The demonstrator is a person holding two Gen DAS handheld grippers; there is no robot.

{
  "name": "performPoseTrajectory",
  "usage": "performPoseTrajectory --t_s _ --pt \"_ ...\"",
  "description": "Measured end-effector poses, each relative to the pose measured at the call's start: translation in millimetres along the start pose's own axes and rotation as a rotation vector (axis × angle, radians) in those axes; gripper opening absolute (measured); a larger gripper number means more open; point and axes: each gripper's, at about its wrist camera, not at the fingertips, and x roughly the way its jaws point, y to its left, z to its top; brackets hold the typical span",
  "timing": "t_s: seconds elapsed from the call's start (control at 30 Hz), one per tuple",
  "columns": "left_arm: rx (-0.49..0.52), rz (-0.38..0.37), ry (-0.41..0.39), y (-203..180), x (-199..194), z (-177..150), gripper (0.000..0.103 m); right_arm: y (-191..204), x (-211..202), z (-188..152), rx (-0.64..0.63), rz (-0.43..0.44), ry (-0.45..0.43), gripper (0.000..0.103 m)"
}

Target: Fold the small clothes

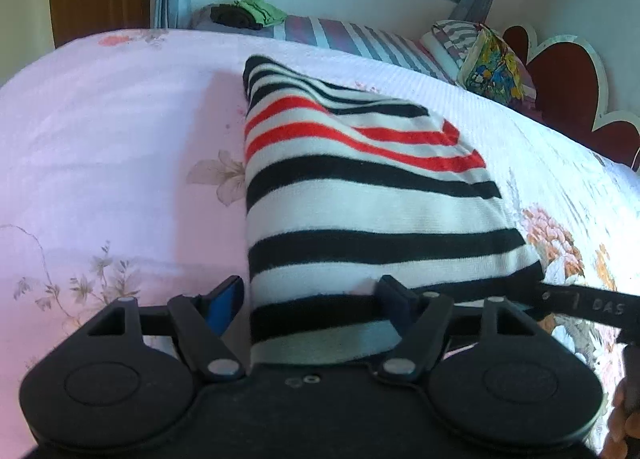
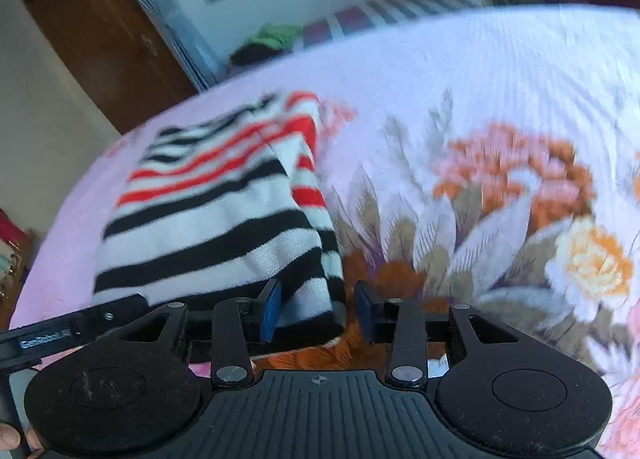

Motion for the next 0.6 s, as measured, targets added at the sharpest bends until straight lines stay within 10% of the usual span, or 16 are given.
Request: performPoseTrajectory --t_s 0.6 --pt "-0.036 0.169 0.122 -16 4 -1 0.102 20 -25 -9 -0.106 -0.078 -0.017 0.066"
